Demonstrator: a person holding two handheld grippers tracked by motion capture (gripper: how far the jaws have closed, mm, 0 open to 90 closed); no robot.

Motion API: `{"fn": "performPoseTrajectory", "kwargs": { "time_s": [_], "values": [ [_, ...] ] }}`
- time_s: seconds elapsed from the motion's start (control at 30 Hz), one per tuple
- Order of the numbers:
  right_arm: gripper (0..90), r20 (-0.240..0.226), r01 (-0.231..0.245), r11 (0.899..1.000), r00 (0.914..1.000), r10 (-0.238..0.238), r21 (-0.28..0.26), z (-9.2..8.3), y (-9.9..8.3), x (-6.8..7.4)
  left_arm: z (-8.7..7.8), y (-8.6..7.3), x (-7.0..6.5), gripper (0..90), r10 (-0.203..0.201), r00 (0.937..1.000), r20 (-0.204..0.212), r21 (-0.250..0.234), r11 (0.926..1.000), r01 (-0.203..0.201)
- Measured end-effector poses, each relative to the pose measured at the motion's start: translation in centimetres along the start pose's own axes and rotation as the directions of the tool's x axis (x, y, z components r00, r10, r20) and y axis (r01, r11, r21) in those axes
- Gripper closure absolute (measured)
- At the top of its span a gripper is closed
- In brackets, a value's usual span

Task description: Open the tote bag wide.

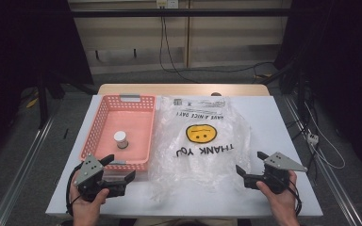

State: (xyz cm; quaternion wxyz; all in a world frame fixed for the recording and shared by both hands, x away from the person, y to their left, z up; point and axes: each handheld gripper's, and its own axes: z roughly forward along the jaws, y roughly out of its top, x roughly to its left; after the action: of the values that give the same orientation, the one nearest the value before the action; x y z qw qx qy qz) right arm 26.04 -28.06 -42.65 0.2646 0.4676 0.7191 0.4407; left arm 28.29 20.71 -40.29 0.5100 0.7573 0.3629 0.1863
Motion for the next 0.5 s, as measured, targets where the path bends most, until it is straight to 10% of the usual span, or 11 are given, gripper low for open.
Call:
{"fn": "performPoseTrajectory", "kwargs": {
  "time_s": [0.5],
  "values": [
    [14.0, -0.055, 0.010, 0.998, 0.9984, -0.007, 0.055, 0.43, 0.36, 0.40, 0.28, -0.10, -0.29, 6.3, 0.005, 0.9998, 0.020, 0.021, 0.9998, -0.005]
  ]
}}
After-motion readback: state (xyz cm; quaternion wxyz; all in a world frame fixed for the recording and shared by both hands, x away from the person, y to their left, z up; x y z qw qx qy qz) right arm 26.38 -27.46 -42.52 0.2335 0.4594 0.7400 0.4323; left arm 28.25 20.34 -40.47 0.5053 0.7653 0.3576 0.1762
